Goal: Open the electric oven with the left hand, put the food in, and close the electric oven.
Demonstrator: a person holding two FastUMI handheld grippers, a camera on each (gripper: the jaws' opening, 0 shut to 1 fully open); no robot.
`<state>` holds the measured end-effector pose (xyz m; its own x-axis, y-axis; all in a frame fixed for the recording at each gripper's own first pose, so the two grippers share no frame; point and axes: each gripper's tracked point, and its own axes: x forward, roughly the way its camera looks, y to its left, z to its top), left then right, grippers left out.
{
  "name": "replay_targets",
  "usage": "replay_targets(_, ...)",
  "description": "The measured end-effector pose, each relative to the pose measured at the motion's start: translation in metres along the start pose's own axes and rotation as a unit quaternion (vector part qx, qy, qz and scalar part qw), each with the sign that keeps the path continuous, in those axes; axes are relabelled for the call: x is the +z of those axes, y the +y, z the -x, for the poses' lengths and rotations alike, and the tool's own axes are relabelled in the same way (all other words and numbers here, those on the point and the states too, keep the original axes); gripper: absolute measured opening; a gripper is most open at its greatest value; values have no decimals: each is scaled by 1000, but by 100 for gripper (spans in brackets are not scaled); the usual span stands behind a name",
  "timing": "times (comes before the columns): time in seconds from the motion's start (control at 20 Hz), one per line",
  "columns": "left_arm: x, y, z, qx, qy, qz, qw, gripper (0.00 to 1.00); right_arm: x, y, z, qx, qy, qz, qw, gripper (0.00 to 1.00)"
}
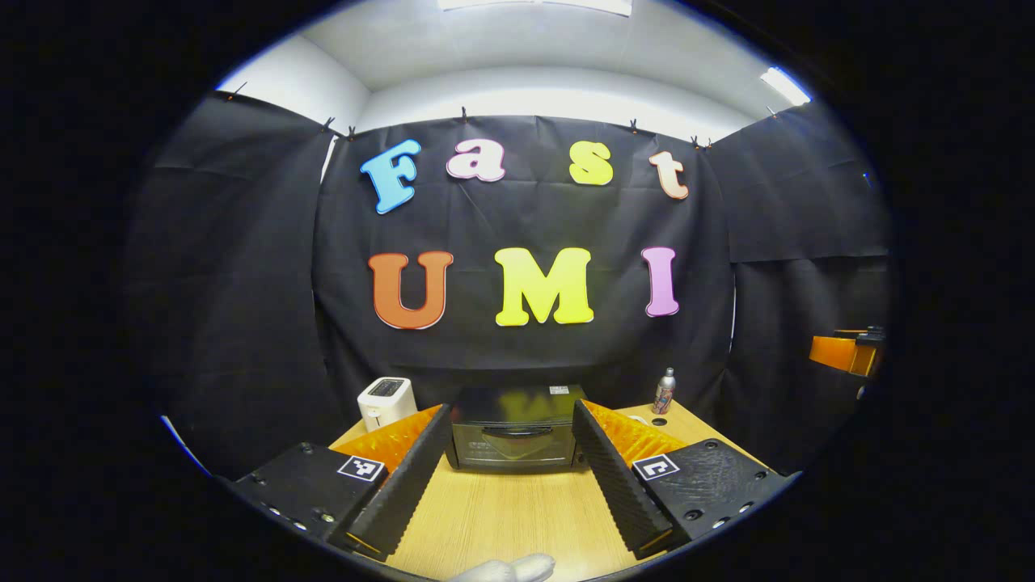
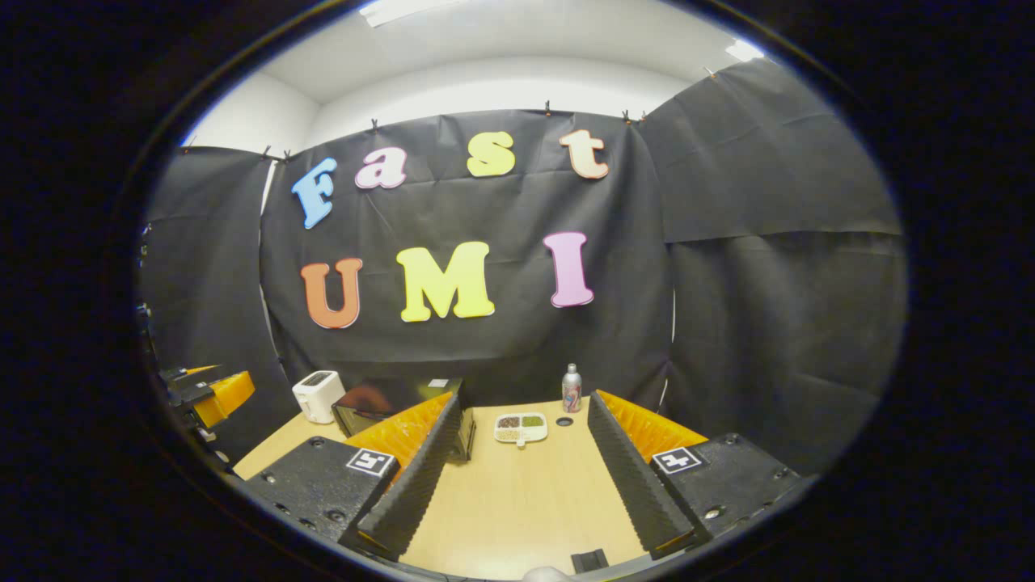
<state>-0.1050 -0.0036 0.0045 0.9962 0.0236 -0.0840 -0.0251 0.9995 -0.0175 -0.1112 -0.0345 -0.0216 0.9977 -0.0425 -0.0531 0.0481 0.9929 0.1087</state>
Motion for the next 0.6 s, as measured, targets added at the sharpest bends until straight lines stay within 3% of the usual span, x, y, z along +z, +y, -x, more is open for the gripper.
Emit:
replay_targets(0.3, 3, -12, 58, 23, -4, 9, 1000, 96, -10, -17, 44, 19, -12, 30, 999, 96)
replay_targets(0.6, 16, -24, 90, 34, -26, -6, 999, 96, -10, -19, 65, 41, -15, 18, 999, 96)
